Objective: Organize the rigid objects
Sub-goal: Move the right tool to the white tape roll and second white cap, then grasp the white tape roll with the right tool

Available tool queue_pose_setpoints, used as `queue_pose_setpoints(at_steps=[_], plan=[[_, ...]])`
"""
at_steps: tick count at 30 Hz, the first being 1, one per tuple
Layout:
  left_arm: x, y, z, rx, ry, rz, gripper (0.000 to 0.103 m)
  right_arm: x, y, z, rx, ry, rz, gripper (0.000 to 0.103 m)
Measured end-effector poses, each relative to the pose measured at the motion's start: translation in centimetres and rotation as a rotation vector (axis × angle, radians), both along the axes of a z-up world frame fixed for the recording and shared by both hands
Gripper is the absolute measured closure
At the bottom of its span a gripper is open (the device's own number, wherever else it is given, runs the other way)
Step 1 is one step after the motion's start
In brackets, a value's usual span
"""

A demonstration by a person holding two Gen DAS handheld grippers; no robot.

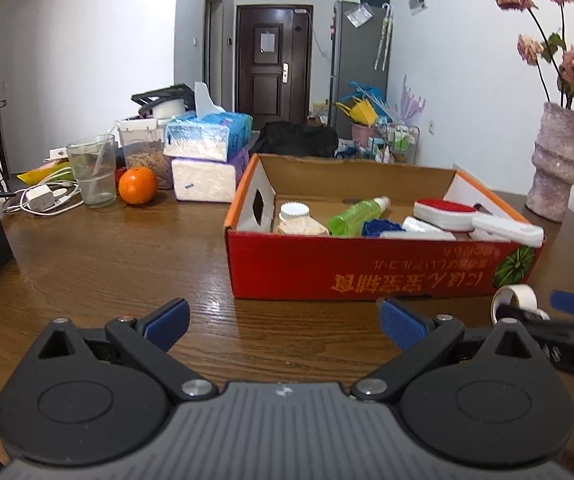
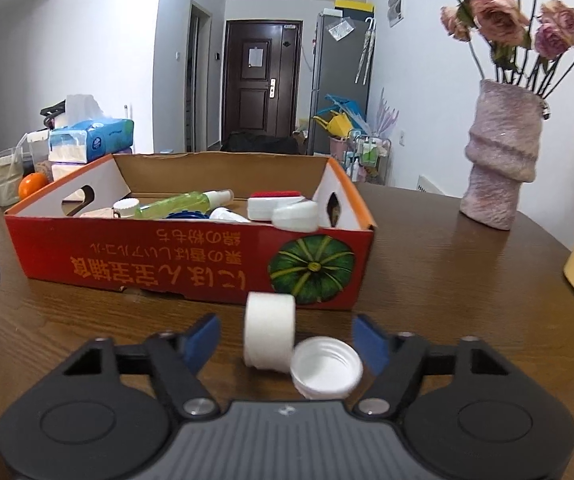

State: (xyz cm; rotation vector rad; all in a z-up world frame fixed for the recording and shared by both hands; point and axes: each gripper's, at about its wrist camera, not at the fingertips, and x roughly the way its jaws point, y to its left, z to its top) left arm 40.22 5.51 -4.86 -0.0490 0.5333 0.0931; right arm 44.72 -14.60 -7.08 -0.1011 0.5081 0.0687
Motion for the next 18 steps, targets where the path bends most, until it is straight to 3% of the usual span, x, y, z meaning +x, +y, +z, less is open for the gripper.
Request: queue_pose_setpoints(at_steps=[2, 4, 18], plan=[[0.3, -0.1, -0.3, 0.000, 0.016, -0.007, 0.000, 0.8, 0.2, -0.1, 0.006, 0.016, -0.009, 0.064], [0.7, -0.1, -0.7, -0.003, 0.033, -0.013, 0.000, 1.2, 0.0, -0.3, 0.028, 0.035, -0.007, 0.079], [1.4, -1.1, -1.5, 0.016, 0.050, -0.039, 0.000, -0.7, -1.5, 1.1, 0.073, -0.048, -0.009, 0.079]])
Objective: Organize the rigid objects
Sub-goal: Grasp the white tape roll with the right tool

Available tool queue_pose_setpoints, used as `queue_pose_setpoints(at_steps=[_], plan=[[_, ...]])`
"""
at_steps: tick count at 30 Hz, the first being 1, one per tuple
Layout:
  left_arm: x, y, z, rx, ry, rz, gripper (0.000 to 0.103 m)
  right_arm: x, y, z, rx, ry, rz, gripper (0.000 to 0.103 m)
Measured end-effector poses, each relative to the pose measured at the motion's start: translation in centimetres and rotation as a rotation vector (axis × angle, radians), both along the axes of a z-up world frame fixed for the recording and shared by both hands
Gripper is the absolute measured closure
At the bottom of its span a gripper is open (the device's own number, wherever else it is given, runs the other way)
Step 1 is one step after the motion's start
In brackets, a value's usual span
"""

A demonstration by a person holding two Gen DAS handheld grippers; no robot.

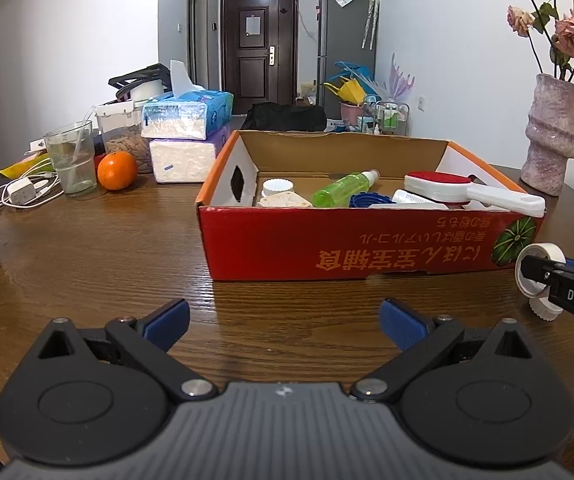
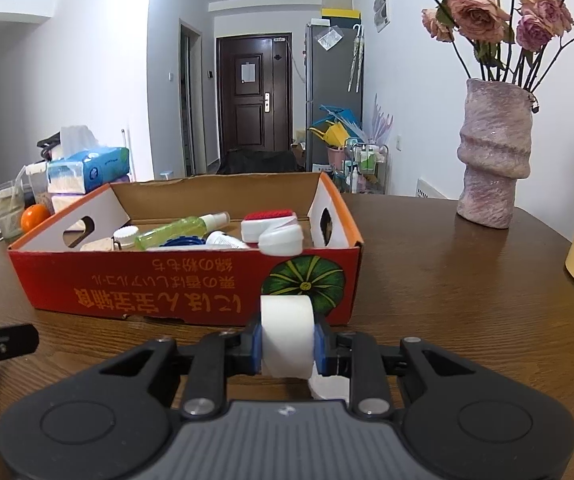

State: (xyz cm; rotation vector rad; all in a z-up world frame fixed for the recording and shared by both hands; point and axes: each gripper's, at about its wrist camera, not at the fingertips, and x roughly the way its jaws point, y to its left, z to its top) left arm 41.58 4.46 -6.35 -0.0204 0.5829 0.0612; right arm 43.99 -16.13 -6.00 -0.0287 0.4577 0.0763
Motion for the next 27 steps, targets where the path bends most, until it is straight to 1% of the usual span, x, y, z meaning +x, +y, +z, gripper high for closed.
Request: queue_pose_setpoints(at_steps=[4, 12, 17, 27], plan=[[0.2, -0.9, 0.0, 0.020, -0.003, -0.006, 0.000, -0.5, -0.6, 0.3, 0.004, -0.012, 0.000, 0.079], [0.8, -3.2, 0.0, 0.025, 0.005, -0.022, 0.000, -1.3, -3.0, 0.9, 0.025, -0.034, -0.009, 0.079], [1.2, -5.4, 0.0, 0.025, 0.007, -0.036, 0.000, -1.7, -4.4, 1.3, 0.030, -0.047, -0.013, 0.079], [2.5, -10.4, -0.3, 0.024, 0.025, -0.077, 0.000, -1.7, -8.7, 1.7, 0.044, -0.058, -0.045, 0.079]])
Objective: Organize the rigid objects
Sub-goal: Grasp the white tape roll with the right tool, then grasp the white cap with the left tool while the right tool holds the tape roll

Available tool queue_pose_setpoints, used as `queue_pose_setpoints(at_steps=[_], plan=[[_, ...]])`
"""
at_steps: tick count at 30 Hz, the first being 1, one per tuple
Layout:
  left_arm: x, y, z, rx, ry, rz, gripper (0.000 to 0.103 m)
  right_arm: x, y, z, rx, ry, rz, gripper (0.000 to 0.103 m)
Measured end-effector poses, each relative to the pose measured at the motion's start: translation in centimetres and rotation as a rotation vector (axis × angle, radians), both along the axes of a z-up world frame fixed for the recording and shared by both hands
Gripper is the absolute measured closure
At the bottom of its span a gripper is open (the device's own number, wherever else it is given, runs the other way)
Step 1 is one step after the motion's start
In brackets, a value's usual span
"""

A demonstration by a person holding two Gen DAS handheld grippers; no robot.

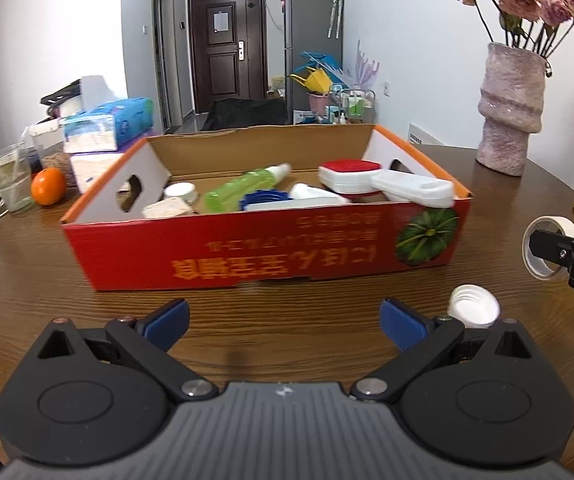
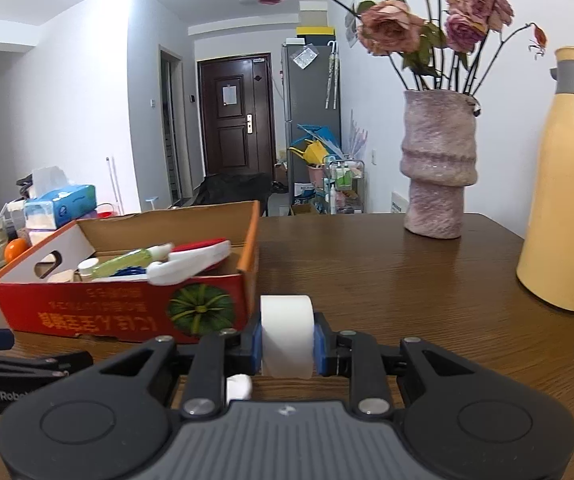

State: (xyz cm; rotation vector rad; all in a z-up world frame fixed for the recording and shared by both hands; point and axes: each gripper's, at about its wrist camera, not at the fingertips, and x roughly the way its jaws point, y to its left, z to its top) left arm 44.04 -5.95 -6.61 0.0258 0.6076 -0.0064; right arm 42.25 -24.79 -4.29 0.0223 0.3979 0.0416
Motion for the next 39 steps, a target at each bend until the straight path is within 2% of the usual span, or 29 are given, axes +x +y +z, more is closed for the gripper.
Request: queue_pose_setpoints(at_steps=[13, 19, 25, 35, 37, 39], plan=[[1.5, -6.2, -0.8, -0.018, 0.034, -0.029, 0.000, 0.3, -4.6, 0.0, -0.015, -0.004, -0.018, 0.079], [1.9, -8.7, -1.1, -0.018, 0.036, -0.013, 0.000, 0.2, -6.4, 0.1, -0.021, -0.010, -0.019, 0.079], [2.3, -11.0, -1.6, 0.010, 0.047, -0.009, 0.000, 0.4, -7.9, 0.1, -0.026, -0.007, -0.032, 0.079], [3.1, -12.6, -2.7, 0.063, 0.084, 0.021, 0.000, 1.1, -9.5, -0.3, -0.026, 0.012, -0.066, 0.079], [3.3, -12.5, -3.0, 0.061, 0.104, 0.024, 0.000, 1.1, -9.5, -0.3, -0.028, 0.010, -0.065, 0.079], [3.5, -11.9, -3.1, 0.025, 0.114, 0.029, 0.000, 1.1, -9.4, -0.3, -0.032, 0.010, -0.065, 0.079]])
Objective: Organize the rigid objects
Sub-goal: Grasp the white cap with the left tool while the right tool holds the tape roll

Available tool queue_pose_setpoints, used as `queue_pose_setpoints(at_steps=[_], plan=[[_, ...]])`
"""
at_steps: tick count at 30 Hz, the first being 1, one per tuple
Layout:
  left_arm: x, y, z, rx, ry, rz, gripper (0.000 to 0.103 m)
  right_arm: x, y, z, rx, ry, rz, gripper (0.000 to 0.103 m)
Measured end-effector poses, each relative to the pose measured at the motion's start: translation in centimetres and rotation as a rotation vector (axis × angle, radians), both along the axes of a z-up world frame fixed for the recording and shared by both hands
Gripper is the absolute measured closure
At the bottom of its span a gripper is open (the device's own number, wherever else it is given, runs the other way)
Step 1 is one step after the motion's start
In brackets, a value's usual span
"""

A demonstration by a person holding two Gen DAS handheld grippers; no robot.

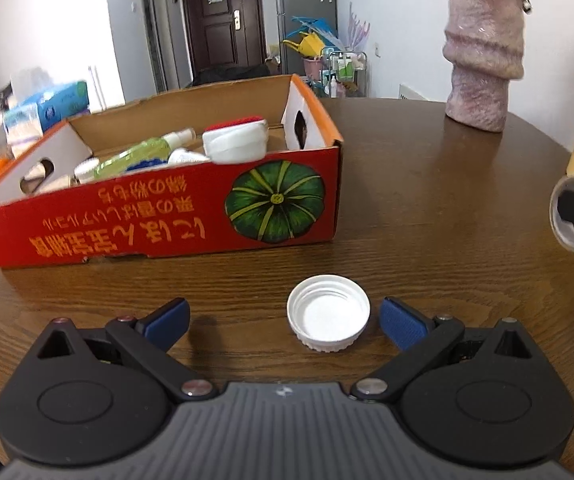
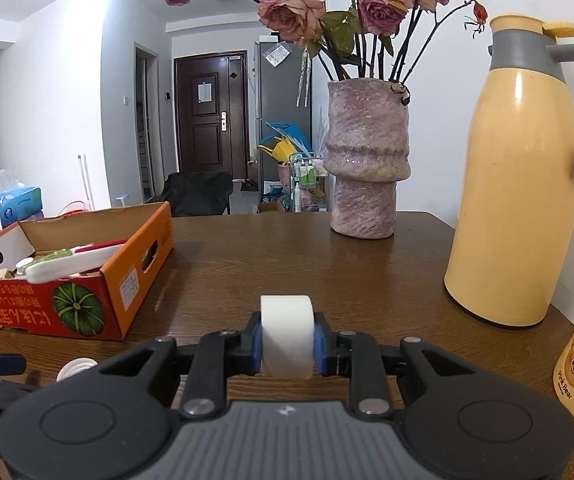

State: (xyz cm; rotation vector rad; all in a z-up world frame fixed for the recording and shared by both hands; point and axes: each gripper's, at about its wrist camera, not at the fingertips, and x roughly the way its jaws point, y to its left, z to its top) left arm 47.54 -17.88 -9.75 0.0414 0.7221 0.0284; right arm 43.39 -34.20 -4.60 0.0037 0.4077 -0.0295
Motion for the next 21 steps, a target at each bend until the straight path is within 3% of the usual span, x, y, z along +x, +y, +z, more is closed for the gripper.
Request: queue_pose_setpoints(at_steps=[3, 21], plan=[[0.22, 0.65, -0.17, -0.042, 0.007, 0.010, 0.000, 0.09, 0.06, -0.12, -0.004, 0.005, -0.003, 0.079], [0.16, 0.53, -0.02, -0.028, 0.000, -0.026, 0.003, 0.36, 0.44, -0.56, -0.030, 0.020, -0.005, 0.079]])
